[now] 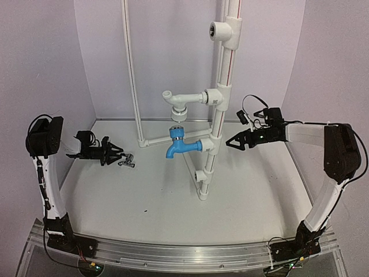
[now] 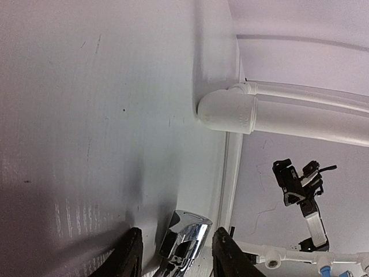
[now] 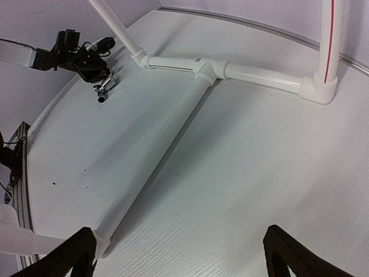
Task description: Install the water faucets
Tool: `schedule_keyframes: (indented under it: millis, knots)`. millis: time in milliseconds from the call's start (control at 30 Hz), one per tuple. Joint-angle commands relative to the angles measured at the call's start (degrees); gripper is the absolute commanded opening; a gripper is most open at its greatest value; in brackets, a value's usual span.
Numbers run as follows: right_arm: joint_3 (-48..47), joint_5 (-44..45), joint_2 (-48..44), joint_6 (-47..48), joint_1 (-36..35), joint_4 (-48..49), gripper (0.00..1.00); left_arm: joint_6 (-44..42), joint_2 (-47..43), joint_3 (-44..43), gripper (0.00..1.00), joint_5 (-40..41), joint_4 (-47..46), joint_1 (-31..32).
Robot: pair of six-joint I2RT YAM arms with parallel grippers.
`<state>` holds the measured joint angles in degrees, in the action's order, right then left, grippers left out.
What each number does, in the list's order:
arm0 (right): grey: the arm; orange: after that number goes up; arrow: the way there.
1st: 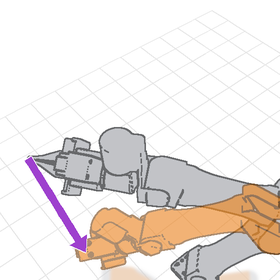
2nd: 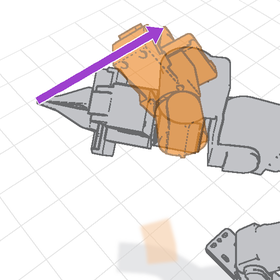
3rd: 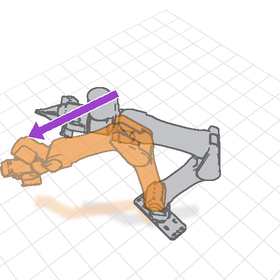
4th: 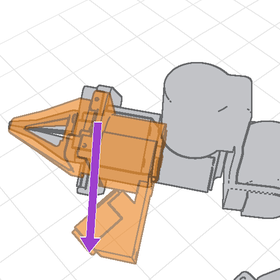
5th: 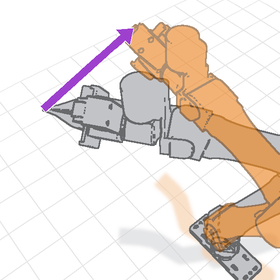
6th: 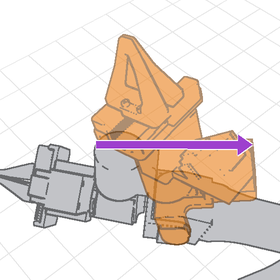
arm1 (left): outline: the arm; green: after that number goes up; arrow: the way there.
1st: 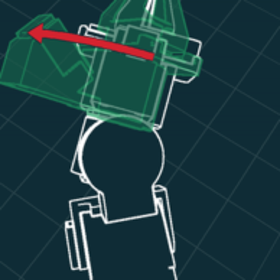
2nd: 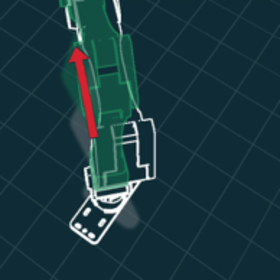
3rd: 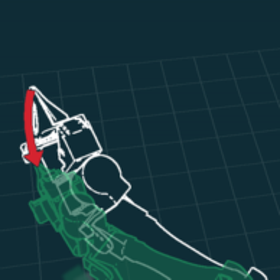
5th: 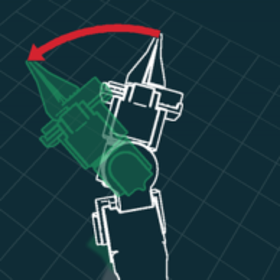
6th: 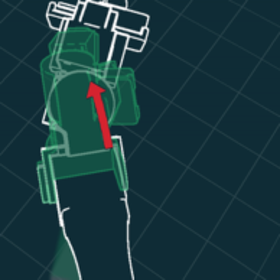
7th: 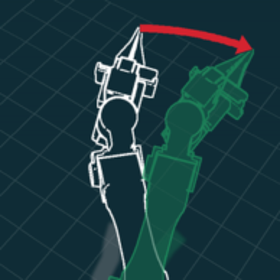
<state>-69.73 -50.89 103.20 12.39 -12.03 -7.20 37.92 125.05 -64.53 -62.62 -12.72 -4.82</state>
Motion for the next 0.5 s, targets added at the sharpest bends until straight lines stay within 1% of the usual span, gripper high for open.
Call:
schedule_keyframes:
  millis: [0,233,467]
  knots:
    - [-2.15,-0.9,0.89,-0.68,0.01,0.27,0.98,3.27,2.2,-1.23,0.36,-3.21,-5.88,-0.01]
    - [-2.68,-1.14,1.41,-1.15,0.0,0.18,0.98,8.01,4.82,-1.67,0.31,-5.77,-11.78,0.23]
    - [-3.19,-0.97,1.43,-1.4,-0.01,0.17,0.98,9.75,6.06,-2.57,0.2,-7.05,-13.92,1.31]
